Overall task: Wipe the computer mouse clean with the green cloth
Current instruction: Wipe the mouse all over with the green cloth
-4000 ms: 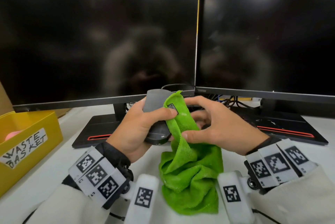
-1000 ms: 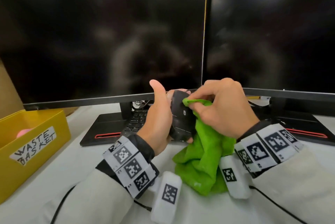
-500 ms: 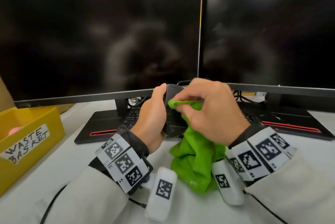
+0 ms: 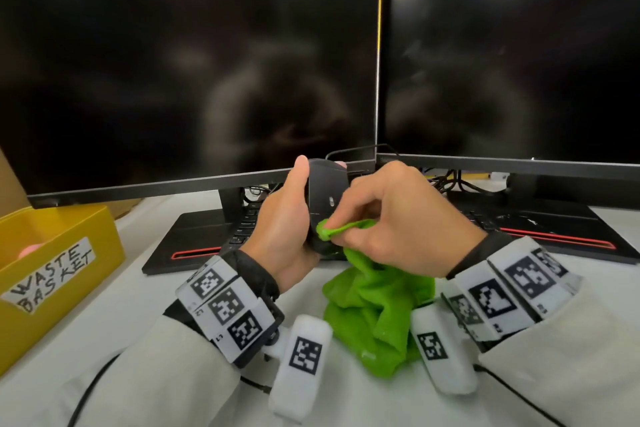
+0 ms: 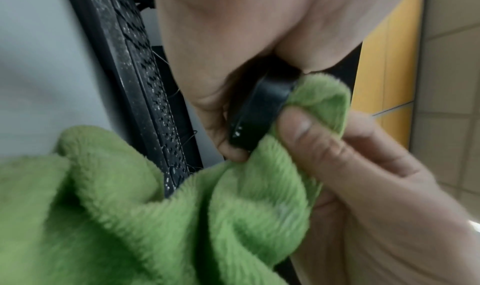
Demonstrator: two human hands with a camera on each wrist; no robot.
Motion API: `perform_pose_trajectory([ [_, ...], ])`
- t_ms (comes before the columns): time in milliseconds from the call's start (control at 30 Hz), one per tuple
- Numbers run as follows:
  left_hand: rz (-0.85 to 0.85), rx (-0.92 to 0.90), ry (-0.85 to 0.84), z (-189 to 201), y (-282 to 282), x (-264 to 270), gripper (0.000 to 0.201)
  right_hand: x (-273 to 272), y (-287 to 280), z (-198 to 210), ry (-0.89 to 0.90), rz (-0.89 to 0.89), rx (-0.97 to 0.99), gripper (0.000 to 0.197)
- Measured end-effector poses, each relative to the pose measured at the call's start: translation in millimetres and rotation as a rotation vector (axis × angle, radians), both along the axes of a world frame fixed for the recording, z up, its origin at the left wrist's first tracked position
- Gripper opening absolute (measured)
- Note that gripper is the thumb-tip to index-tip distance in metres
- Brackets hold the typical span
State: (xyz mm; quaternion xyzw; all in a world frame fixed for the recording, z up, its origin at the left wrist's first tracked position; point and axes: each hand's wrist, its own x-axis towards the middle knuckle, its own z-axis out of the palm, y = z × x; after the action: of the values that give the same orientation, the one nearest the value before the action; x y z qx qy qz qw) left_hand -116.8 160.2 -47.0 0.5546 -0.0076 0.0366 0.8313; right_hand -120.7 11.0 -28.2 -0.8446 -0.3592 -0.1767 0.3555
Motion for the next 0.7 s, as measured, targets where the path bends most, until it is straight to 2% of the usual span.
perform_pose_trajectory([
  [133,-0.055,-0.017,0.023,-3.1,-4.2,-0.1,0.063,0.6,-6.5,5.5,-0.054,-0.112,0.060,0.016],
  [200,-0.062,-0.014,0.031,-5.1,-6.1,0.2,0.063,-5.1,0.8,5.2,-0.089,-0.051,0.058,0.016],
  [300,-0.042,-0.045,0.019,-4.3,-2.0,1.7,0.063,-7.3,0.3,3.1,0.014,0.025,-0.023,0.018],
  [367,-0.063,-0.077,0.021,-2.1,0.4,2.6,0.064,-4.2,-6.7,4.5,0.043,-0.011,-0.081,0.020],
  [467,-0.084,-0.090,0.045,-2.8,-3.6,2.2,0.066,-1.4,-8.5,6.7,-0.021,-0.080,0.000,0.021],
  [600,-0.097,-0.164,0.081,-5.7,-5.5,3.4,0.067,-4.5,-0.6,5.0,-0.037,0.031,-0.033,0.023],
  [700,-0.097,-0.250,0.149,-5.3,-1.7,4.1,0.062,0.6,-10.7,5.2,0.009,0.001,-0.088,0.023],
])
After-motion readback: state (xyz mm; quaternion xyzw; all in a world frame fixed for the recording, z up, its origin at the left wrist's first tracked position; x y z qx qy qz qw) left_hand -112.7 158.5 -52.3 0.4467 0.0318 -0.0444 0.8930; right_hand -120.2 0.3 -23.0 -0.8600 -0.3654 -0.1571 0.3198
